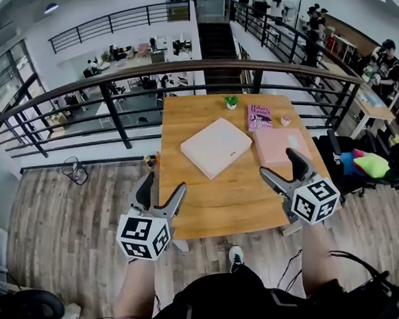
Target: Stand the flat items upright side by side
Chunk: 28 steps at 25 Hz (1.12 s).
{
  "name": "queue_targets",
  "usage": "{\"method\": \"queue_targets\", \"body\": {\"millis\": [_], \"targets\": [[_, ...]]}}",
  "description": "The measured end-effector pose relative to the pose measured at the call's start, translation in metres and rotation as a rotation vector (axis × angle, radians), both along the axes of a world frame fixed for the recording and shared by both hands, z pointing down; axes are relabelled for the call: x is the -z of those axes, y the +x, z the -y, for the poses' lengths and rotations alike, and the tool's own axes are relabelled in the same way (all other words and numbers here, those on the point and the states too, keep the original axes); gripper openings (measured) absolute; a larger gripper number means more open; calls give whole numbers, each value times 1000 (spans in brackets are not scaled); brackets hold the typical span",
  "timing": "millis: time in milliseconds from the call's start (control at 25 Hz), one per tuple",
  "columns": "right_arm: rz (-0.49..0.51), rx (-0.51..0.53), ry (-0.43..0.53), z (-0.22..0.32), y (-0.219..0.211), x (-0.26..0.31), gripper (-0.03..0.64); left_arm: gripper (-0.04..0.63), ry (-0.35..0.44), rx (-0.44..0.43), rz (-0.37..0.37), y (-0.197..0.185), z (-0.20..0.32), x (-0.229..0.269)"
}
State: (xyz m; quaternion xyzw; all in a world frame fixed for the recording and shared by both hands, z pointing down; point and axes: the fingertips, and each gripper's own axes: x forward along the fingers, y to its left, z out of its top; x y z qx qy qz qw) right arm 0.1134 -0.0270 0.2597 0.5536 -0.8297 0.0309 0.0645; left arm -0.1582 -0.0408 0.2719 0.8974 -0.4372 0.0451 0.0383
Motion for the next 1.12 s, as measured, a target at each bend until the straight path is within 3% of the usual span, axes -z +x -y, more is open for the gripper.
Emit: {"method": "queue_targets", "body": {"millis": [520, 680, 1120], "targets": [[-45, 168, 20, 128, 96, -11, 426, 354, -15, 87, 42, 104, 98, -5], [-30, 206, 3, 156, 120, -23, 426, 354, -60, 96, 71, 130, 115, -17], [-118, 335, -81, 225, 120, -86, 426, 354, -138, 154, 109, 133, 155, -70]]}}
